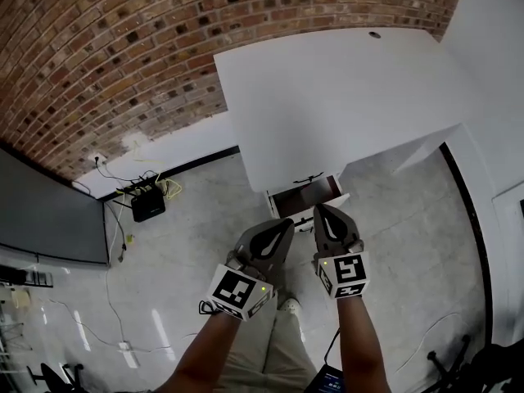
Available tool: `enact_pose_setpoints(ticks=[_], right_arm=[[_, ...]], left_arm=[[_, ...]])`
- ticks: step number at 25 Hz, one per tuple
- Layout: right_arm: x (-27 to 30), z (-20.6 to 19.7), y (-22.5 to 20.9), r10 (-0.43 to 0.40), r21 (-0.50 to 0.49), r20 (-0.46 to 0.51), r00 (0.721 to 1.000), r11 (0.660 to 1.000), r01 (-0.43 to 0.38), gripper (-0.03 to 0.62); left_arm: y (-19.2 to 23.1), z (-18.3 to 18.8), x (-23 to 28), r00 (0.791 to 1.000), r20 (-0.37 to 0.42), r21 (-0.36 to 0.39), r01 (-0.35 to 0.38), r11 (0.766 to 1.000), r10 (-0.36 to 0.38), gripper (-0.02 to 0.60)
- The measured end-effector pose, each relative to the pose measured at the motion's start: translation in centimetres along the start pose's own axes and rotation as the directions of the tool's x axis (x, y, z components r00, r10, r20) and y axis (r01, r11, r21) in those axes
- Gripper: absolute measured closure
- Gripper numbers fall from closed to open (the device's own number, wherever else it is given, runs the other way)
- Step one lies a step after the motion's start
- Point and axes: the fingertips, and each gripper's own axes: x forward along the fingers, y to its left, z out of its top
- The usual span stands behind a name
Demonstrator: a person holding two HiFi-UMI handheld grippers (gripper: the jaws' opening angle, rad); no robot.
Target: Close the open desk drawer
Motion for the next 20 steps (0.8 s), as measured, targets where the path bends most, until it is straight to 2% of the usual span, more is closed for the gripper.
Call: enact_pose_setpoints(ticks=[11,15,20], right_arm=[[-8.1,9.3,3.0,-0.020,-0.025,0.062,0.998,0.999,0.022,0.585],[-10.4,11.5,4.9,-0.038,-0.050,0.066,0.997,0.998,0.041,0.585],[-11.5,12.7,6.5,-0.081,-0.065,0.060,0.995,0.994,0.085,0.583]], left_arm=[[-2.5,7.3,-3.0,0.999,0.043,0.019,0.015,1.000,-0.016,0.576],[-3.5,8.9,-4.7,0.999,0.011,0.086,0.050,0.995,-0.051,0.577],[-2.8,10.1,-6.8,0.996,0.030,0.026,0.089,0.996,-0.090,0.577]])
